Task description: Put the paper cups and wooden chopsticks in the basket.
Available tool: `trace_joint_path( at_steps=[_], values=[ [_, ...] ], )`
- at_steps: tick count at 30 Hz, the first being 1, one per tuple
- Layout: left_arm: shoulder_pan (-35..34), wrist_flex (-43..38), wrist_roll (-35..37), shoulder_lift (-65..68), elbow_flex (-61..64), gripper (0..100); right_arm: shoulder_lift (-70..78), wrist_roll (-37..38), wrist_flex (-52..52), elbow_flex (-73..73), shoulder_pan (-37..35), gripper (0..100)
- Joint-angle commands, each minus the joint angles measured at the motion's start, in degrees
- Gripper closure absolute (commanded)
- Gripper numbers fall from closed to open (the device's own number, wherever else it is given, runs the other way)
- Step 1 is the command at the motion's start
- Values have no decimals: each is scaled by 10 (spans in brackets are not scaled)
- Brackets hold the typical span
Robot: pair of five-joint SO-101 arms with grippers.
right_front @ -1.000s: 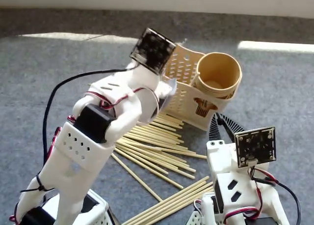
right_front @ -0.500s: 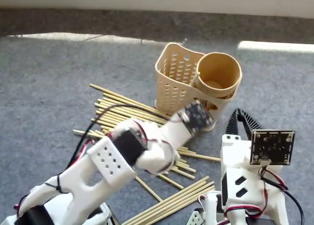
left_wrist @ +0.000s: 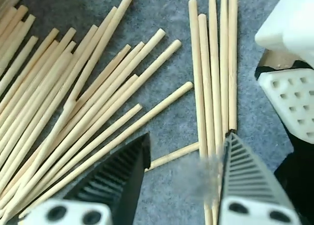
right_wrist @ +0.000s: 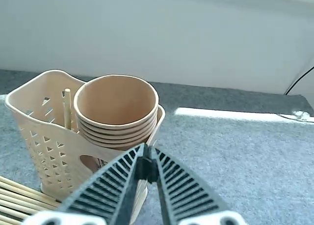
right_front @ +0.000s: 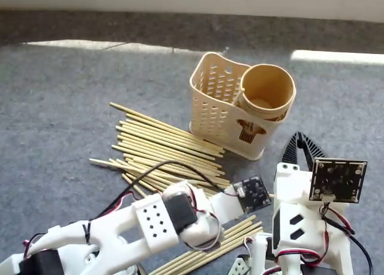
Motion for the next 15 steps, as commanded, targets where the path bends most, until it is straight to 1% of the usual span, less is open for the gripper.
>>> trace_joint_path(
  at_steps=[1, 4, 8, 12, 15],
  values=[
    [22, -36, 22, -13, 17, 744, -2, -4, -16, 1, 5, 992],
    [22, -49, 25, -13, 34, 736, -2, -4, -16, 1, 5, 992],
    [21, -47, 25, -2, 45, 736, -2, -4, -16, 1, 5, 992],
    [20, -48, 25, 61, 39, 736, -2, -4, -16, 1, 5, 992],
    [20, -45, 25, 119, 0, 736, -2, -4, -16, 1, 5, 992]
  ],
)
